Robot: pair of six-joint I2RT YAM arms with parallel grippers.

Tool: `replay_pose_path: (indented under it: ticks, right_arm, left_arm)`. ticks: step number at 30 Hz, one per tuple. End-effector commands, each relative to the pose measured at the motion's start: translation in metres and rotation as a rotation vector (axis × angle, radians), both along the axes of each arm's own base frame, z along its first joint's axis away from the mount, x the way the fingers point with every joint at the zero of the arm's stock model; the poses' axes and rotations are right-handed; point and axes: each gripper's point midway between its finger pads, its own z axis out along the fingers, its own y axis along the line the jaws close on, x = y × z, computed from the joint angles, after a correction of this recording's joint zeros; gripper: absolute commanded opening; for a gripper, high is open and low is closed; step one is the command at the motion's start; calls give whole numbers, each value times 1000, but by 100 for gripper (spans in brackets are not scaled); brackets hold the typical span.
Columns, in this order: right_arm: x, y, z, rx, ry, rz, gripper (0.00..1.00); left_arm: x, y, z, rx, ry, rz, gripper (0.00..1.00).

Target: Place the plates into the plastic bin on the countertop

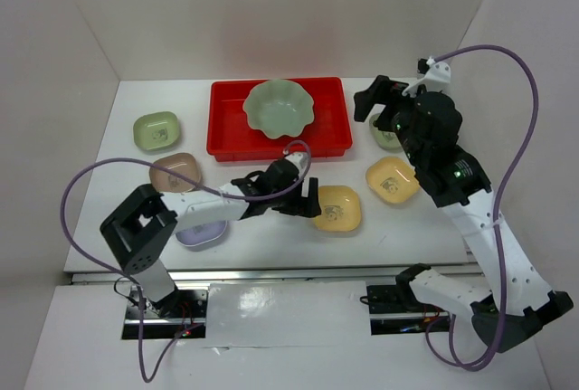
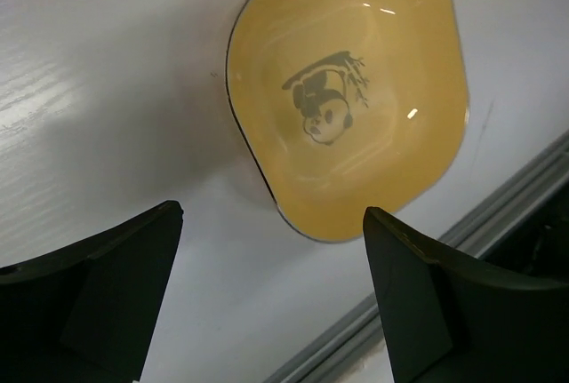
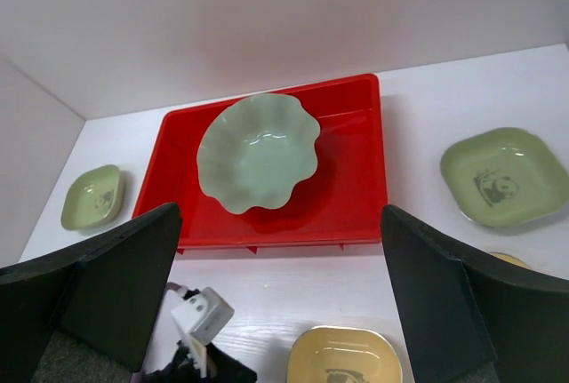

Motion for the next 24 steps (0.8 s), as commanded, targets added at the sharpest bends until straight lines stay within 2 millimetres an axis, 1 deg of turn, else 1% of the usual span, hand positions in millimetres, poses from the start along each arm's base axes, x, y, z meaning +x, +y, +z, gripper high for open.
replay_pose_path:
  ticks: [1,3,4,5,6,7,8,9,10,11,12,13,14,15,16,17,18,19,20,21,22,23,24]
  right_arm:
    - [-13,-14,4,-31,-9,-35,100]
    - [-17,-14,11,-21,-26,-26,100]
    - [-18,-11,9,-25,-18,-17,100]
    - [-18,-11,9,-25,-18,-17,100]
    - [-21,-11,12,-19,-27,-8,100]
    - [-20,-10,11,-19,-29,-8,100]
    - [-20,-10,11,-19,-29,-8,100]
    - [-23,-10,14,-14,-36,1,100]
    - [-22,-10,10,-18,-28,1,100]
    - [-22,-9,12,-14,-36,1,100]
    - [-22,-8,12,-13,-36,12,100]
    - [-22,-8,12,-13,-36,12,100]
    - [-22,-8,12,-13,-36,12,100]
    - [-22,-8,12,-13,-36,12,100]
    - [-22,-8,12,-13,-36,12,100]
    - [-22,-9,12,-14,-36,1,100]
    - [-25,-11,15,-9,-46,1,100]
    - [-25,-11,15,-21,-48,2,100]
    - [-23,-15,13,-34,-51,-17,100]
    - [-22,-16,13,-35,-51,-26,100]
    - [-22,-16,13,-35,-51,-26,100]
    - [-22,-19,11,-40,-44,-38,100]
    - [-23,-19,15,-36,-52,-38,100]
  left_arm:
    - [24,-14,-4,14,-51,75,95]
    - [33,-14,-10,49,-48,108,91]
    - [36,-14,-14,67,-45,117,91]
    - [33,-18,-24,83,-34,105,89]
    - [37,-18,-25,90,-42,116,88]
    - [34,-17,-30,113,-40,119,86]
    - [37,-18,-31,117,-47,127,84]
    - [33,-16,-42,151,-34,125,82]
    - [39,-17,-39,153,-43,146,79]
    - [38,-14,-45,174,-37,151,77]
    - [35,-18,-47,181,-33,140,75]
    - [39,-18,-51,196,-32,163,73]
    - [36,-21,-49,199,-31,154,69]
    - [33,-20,-55,227,-24,151,61]
    - [35,-20,-52,227,-25,164,51]
    - [30,-21,-53,234,-22,154,41]
    - [32,-20,-53,240,-29,162,31]
    - [30,-18,-51,239,-16,174,19]
    - [26,-14,-50,250,-2,180,0]
    - [25,-12,-40,241,-7,181,0]
    - [19,-11,-36,237,1,183,0]
    - [13,-2,-35,250,17,204,0]
    - [11,-3,-11,211,-7,212,0]
